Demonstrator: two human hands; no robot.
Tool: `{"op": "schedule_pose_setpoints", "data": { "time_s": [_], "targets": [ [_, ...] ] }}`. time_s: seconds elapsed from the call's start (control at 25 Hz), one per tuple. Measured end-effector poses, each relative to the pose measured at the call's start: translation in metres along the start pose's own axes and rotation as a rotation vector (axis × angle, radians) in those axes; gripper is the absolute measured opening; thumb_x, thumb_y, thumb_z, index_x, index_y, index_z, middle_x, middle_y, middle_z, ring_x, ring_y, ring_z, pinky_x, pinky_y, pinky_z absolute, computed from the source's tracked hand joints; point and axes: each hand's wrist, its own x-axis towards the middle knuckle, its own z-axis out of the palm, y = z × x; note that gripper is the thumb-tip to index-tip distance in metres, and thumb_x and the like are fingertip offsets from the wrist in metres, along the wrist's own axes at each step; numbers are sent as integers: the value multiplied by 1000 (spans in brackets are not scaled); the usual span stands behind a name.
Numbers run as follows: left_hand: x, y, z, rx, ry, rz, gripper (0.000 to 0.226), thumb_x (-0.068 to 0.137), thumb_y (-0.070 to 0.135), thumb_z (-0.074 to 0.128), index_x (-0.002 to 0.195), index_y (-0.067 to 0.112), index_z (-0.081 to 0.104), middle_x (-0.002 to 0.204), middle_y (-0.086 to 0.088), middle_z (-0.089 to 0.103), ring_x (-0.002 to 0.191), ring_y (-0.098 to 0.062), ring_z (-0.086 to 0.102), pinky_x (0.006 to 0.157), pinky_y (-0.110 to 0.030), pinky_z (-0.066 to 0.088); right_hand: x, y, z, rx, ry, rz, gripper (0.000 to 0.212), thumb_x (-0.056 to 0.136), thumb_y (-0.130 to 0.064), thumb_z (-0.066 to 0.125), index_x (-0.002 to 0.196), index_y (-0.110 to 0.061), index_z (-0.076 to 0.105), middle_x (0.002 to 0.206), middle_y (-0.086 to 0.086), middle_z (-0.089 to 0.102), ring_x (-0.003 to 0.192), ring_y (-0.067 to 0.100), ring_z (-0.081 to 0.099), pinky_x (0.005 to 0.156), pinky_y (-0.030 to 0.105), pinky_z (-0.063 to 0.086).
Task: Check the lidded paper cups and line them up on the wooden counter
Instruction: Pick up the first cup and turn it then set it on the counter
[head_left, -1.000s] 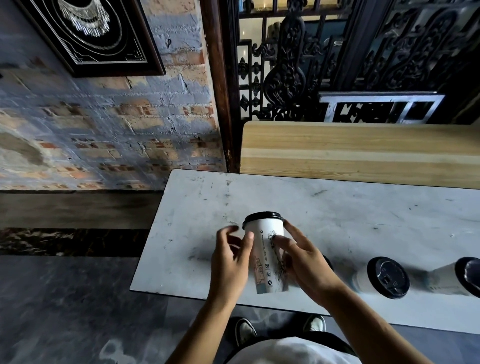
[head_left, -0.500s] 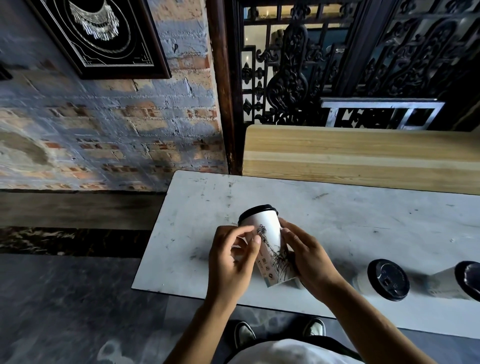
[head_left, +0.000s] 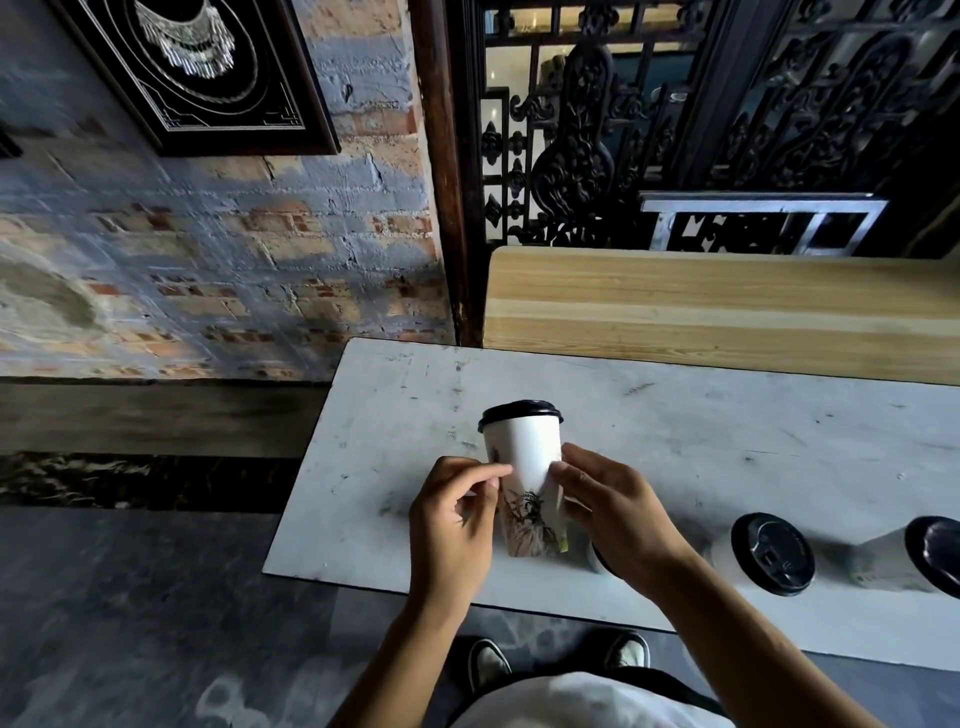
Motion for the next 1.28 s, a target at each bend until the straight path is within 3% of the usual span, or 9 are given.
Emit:
{"op": "schedule_pose_setpoints", "data": {
  "time_s": [0.08, 0.16, 0.32, 0.52, 0.6, 0.72, 0.84, 1.0, 1.28],
  "targets": [
    [1, 3, 1, -48, 17, -37, 15, 97, 20, 65, 102, 28, 77, 100, 3, 70, 88, -17, 71, 73, -32, 60, 0, -1, -3, -36, -53, -37, 33, 100, -22, 65, 109, 9, 68, 95, 30, 66, 92, 28, 59, 83, 42, 42],
    [1, 8, 1, -87, 5, -53, 15, 94, 33, 67, 106, 29, 76, 103, 6, 69, 90, -18, 72, 75, -31, 60, 0, -1, -3, -31, -72, -51, 24, 101, -21, 64, 108, -3, 77, 99, 20, 78, 93, 28, 71, 85, 41, 51],
    [-3, 10, 3, -99, -10, -109, 28, 86, 41, 75, 108, 23, 72, 104, -3, 70, 91, -26, 73, 78, -48, 62, 5, 3, -5, 60, -20, -33, 32, 95, -24, 65, 120, -6, 76, 120, 30, 74, 122, 54, 61, 107, 62, 47],
    [-7, 14, 4, -169, -44, -185, 36, 82, 46, 75, 112, 27, 65, 106, -7, 74, 97, -24, 74, 76, -32, 62, 7, 5, -13, 68, 77, 85, 32, 102, -11, 52, 119, -24, 76, 107, 13, 81, 91, 25, 78, 71, 31, 60],
    [-6, 15, 5, -176, -47, -196, 37, 84, 43, 75, 113, 22, 65, 107, -6, 75, 98, -20, 74, 76, -24, 59, 5, 4, -14, 34, 73, 90, 33, 104, -10, 51, 124, -26, 72, 109, 10, 81, 92, 22, 78, 72, 32, 61],
    [-4, 13, 5, -141, -44, -172, 24, 90, 29, 71, 112, 19, 69, 109, -4, 74, 99, -14, 72, 78, -18, 56, 2, 3, -14, 4, 46, 57, 33, 105, -10, 52, 133, -18, 67, 123, 12, 78, 114, 32, 73, 94, 46, 57],
    [-2, 12, 2, -61, -55, -34, 19, 95, 14, 65, 110, 19, 75, 108, -8, 68, 95, -12, 70, 77, -15, 55, 0, -1, -13, -12, -2, 22, 32, 98, -15, 58, 126, -16, 75, 124, 19, 76, 111, 28, 70, 98, 48, 52],
    [-1, 10, 3, -27, -72, 32, 28, 93, -4, 61, 104, 14, 80, 101, -9, 63, 94, -16, 67, 75, -21, 56, 1, -3, -12, -36, -26, -2, 34, 90, -20, 65, 121, -16, 77, 127, 37, 64, 108, 31, 62, 109, 68, 42],
    [-3, 17, 6, -157, -32, -79, 18, 91, 10, 67, 95, 26, 73, 103, -9, 64, 93, -15, 68, 68, -14, 54, 2, -1, -10, 44, 44, -21, 66, 71, -19, 85, 133, -12, 62, 122, 27, 72, 108, 36, 70, 101, 53, 53]
  ]
}}
